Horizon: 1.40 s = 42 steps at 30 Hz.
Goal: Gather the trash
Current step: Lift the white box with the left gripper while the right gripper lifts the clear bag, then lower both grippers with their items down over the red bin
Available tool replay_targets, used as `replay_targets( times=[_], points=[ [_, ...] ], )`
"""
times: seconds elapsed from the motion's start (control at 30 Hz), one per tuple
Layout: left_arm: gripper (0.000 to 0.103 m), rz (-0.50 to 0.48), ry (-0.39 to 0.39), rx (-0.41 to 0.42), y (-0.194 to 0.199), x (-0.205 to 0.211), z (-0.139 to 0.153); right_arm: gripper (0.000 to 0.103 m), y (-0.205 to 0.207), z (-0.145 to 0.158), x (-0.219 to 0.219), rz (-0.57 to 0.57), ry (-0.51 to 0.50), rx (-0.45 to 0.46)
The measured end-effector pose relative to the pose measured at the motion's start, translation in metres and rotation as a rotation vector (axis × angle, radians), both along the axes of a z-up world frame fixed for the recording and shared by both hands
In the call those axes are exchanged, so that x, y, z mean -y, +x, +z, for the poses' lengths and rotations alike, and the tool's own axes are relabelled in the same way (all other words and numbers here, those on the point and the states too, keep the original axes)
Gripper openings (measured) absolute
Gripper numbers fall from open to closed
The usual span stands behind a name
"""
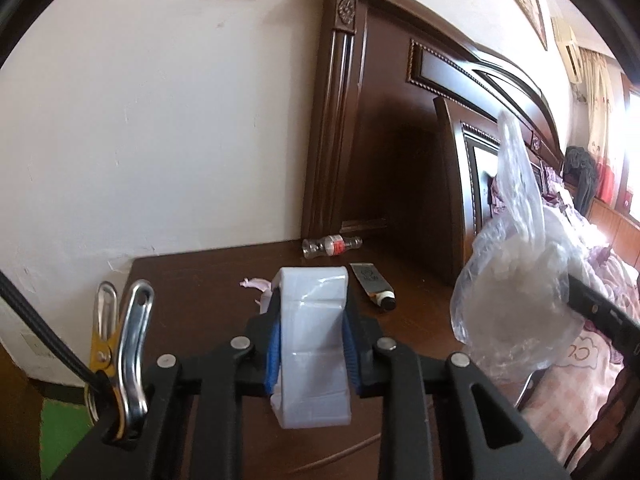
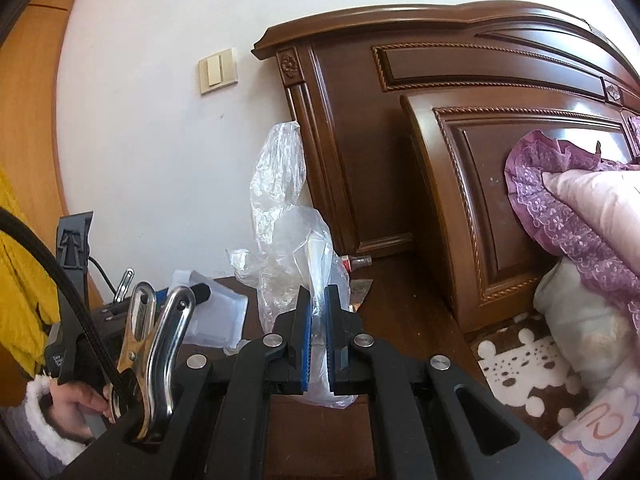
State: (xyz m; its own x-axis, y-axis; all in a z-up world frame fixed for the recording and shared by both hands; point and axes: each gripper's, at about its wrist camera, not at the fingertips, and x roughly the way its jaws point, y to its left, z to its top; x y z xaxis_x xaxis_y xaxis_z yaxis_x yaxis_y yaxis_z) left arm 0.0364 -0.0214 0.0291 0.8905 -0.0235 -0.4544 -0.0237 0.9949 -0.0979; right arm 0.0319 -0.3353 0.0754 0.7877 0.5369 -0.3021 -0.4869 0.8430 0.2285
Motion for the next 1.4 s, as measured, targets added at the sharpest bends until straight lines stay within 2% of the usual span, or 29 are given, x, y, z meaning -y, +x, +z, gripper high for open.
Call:
replay_targets(
  times=[0.23,0.4,0.6,0.8,0.97,1.13,1.27,1.4],
  points=[
    [0.022,-0.056,-0.017,0.004,-0.009,-0.003,0.004,0.006,-0.005,-0.005,0.008,-0.014,-0.014,-0.017],
    [0.021,-0.064,0.018,0.018,-0.013,-0.001,0.005,0.006,-0.006,-0.006,0.015,-0.029,-0.018,-0.032],
    [0.022,-0.159,-0.007,0.012,-0.024,0.006,0.012,0.006,-0.012,-0.006,0.023,-0.017,0.019,-0.047],
    [0.023,-0.265,-0.026,-0.002,-0.04,0.023,0.012,0.006,-0.034,-0.007,0.029,0.008,0.038,-0.049],
    [0.023,-0.326,-0.006,-0.016,-0.058,0.04,0.014,0.006,-0.058,-0.013,0.038,0.005,0.034,-0.048],
    [0.023,-0.433,-0.025,-0.007,-0.084,0.054,0.019,0.006,-0.075,-0.019,0.05,-0.008,0.046,-0.058],
    [0.023,-0.593,-0.016,0.021,-0.103,0.078,0.019,0.006,-0.087,-0.027,0.062,-0.014,0.051,-0.071],
    [0.024,-0.708,-0.012,0.031,-0.122,0.1,0.013,0.006,-0.1,-0.041,0.07,-0.022,0.05,-0.089]
  ],
)
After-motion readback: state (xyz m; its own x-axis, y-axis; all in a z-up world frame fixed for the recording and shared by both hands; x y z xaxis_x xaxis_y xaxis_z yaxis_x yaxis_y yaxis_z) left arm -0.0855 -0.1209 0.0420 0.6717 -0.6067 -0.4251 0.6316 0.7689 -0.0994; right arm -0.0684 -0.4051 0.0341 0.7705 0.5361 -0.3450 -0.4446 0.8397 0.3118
